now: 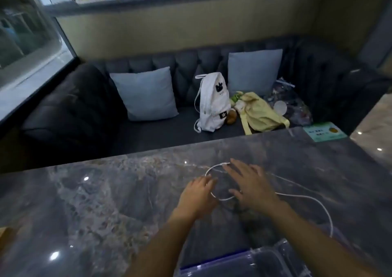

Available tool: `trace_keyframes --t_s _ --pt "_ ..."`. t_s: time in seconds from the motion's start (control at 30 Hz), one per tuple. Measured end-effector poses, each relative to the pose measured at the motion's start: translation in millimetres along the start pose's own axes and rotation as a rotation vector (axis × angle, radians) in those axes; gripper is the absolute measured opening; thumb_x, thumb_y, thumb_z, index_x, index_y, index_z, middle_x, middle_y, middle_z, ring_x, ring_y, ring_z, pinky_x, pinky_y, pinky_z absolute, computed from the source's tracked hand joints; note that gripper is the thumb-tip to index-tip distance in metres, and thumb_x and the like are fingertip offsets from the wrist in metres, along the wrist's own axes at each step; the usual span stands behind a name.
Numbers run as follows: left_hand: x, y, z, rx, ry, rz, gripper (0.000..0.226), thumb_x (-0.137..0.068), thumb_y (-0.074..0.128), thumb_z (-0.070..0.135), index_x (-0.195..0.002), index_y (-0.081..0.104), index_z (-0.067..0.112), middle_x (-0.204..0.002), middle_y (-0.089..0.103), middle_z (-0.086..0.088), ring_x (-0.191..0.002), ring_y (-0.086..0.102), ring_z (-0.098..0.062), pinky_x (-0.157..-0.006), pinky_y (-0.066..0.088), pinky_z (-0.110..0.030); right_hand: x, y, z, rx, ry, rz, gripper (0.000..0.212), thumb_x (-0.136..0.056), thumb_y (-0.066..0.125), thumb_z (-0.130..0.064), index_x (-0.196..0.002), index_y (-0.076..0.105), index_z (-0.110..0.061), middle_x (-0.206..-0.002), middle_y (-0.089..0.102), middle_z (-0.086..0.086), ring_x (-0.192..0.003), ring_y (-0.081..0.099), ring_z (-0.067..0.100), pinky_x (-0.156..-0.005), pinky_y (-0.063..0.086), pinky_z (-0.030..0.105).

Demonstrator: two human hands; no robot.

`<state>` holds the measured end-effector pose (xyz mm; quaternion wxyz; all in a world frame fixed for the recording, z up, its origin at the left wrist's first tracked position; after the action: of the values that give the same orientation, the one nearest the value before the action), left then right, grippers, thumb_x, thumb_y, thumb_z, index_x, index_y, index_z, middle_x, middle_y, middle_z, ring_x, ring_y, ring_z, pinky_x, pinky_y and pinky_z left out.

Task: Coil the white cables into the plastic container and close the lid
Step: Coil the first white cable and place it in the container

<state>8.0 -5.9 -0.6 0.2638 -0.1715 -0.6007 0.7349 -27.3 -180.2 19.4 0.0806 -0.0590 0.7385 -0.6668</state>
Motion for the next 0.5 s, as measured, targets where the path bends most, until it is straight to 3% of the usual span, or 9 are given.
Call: trace_keyframes --t_s 0.07,0.2,0.27,0.33,0.37,0.43,0.5 --pt "-1 14 4 0.006 -0.01 -0.142 0.064 -0.089 0.048 0.038 -0.146 0.025 0.021 -0.156 0.021 -0.005 -0.142 0.021 -0.019 -0.113 0.017 -0.032 4 12 4 -0.009 0.007 -0.017 0.072 -0.083 0.056 -0.036 -0.144 0.02 -0.027 -0.154 0.021 0.006 -0.141 0.024 0.02 -0.112 0.019 0.041" --pt "3 34 13 0.002 0.008 -0.26 0.064 -0.09 0.046 0.04 -0.147 0.021 0.024 -0.159 0.01 -0.009 -0.146 0.005 -0.025 -0.118 0.004 -0.038 16 42 18 -0.007 0.067 -0.199 0.065 -0.087 0.046 -0.036 -0.145 0.019 -0.025 -0.154 0.022 0.007 -0.142 0.016 0.02 -0.114 0.008 0.04" --pt "5 36 14 -0.012 0.008 -0.27 0.06 -0.089 0.048 0.038 -0.144 0.028 0.023 -0.158 0.013 -0.009 -0.146 0.006 -0.026 -0.118 0.003 -0.039 18 42 19 0.043 0.003 -0.15 0.051 -0.082 0.054 -0.036 -0.129 0.047 -0.019 -0.133 0.052 0.011 -0.127 0.043 0.022 -0.108 0.018 0.037" --pt "8 36 14 -0.02 0.007 -0.258 0.052 -0.088 0.05 0.035 -0.136 0.041 0.017 -0.153 0.026 -0.01 -0.143 0.014 -0.026 -0.118 0.006 -0.039 18 35 14 0.1 -0.048 -0.092 0.026 -0.066 0.071 -0.033 -0.086 0.066 -0.018 -0.088 0.069 0.003 -0.087 0.063 0.018 -0.087 0.028 0.032" --pt "10 34 15 -0.026 0.009 -0.248 0.045 -0.088 0.049 0.033 -0.129 0.047 0.015 -0.146 0.035 -0.011 -0.14 0.021 -0.026 -0.116 0.009 -0.038 17 32 13 0.075 -0.047 -0.098 0.018 -0.067 0.07 -0.031 -0.078 0.064 -0.018 -0.082 0.068 0.002 -0.082 0.063 0.019 -0.082 0.028 0.031" --pt "14 28 18 0.019 -0.013 -0.217 0.032 -0.089 0.046 0.027 -0.113 0.057 0.01 -0.128 0.053 -0.015 -0.127 0.04 -0.026 -0.11 0.018 -0.035 15 28 13 -0.12 0.005 -0.127 0.015 -0.085 0.052 -0.026 -0.092 0.061 -0.016 -0.102 0.065 0.005 -0.099 0.058 0.023 -0.088 0.03 0.034" --pt "18 20 21 0.232 -0.083 -0.17 0.027 -0.091 0.044 0.023 -0.099 0.063 0.005 -0.108 0.065 -0.018 -0.107 0.056 -0.03 -0.102 0.032 -0.034 11 20 14 -0.331 0.088 -0.118 0.018 -0.089 0.049 -0.024 -0.099 0.062 -0.016 -0.108 0.064 0.006 -0.101 0.057 0.024 -0.086 0.038 0.034"
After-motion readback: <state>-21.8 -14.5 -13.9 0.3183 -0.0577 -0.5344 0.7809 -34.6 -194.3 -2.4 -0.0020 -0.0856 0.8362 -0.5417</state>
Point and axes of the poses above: each hand's wrist, its own x-axis away from the middle knuckle, its own y-axis out of the palm, z = x × y, the point moved 1 cm from there along -x, towards the middle knuckle
